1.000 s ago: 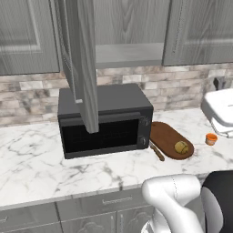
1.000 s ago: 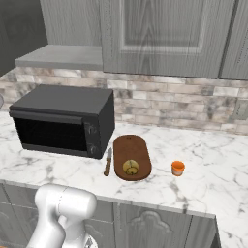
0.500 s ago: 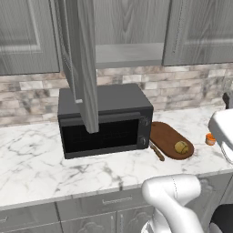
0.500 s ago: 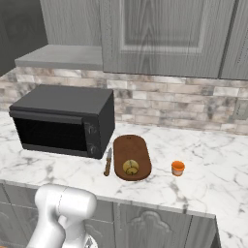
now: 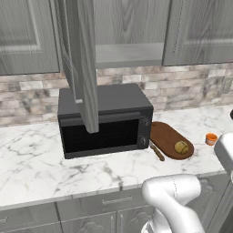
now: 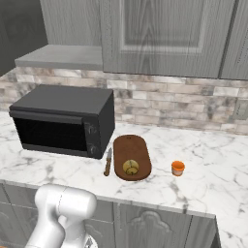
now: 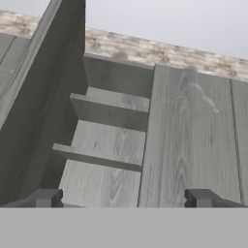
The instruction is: Pick the bread, place it on the cutting board, pick the jam, place it on the counter, and close the cabinet.
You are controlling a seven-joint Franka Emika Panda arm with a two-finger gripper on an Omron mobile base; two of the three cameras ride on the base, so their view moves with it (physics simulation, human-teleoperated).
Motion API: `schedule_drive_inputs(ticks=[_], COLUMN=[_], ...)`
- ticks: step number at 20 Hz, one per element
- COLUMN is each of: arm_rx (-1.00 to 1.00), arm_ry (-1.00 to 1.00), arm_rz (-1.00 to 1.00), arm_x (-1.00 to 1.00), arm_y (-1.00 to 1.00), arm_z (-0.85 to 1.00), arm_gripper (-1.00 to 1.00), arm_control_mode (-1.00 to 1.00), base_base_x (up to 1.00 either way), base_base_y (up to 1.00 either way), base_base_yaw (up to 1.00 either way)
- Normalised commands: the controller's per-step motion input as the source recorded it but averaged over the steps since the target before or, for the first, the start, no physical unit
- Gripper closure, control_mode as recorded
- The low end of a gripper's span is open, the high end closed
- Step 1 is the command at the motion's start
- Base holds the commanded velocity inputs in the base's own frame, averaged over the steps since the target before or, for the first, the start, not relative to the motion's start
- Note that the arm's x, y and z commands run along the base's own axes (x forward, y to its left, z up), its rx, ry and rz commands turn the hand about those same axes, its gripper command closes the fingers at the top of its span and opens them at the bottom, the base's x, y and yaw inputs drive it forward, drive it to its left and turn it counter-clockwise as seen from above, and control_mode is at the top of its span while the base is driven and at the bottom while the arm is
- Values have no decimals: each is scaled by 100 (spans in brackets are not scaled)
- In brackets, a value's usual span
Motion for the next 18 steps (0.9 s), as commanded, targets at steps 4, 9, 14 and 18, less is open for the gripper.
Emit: schedule_drive_inputs(ticks=[4, 9, 14, 18], arm_rx=[0, 0, 0, 0], arm_ry=[0, 0, 0, 0], arm_rz=[0, 0, 0, 0], arm_x=[-1, 0, 0, 0], arm_y=[30, 26, 25, 26], arm_z=[0, -6, -23, -23], arm_gripper=[-100, -100, -100, -100], arm_control_mode=[-100, -100, -100, -100], base_base_x=[0, 0, 0, 0], base_base_y=[0, 0, 0, 0], base_base_yaw=[0, 0, 0, 0])
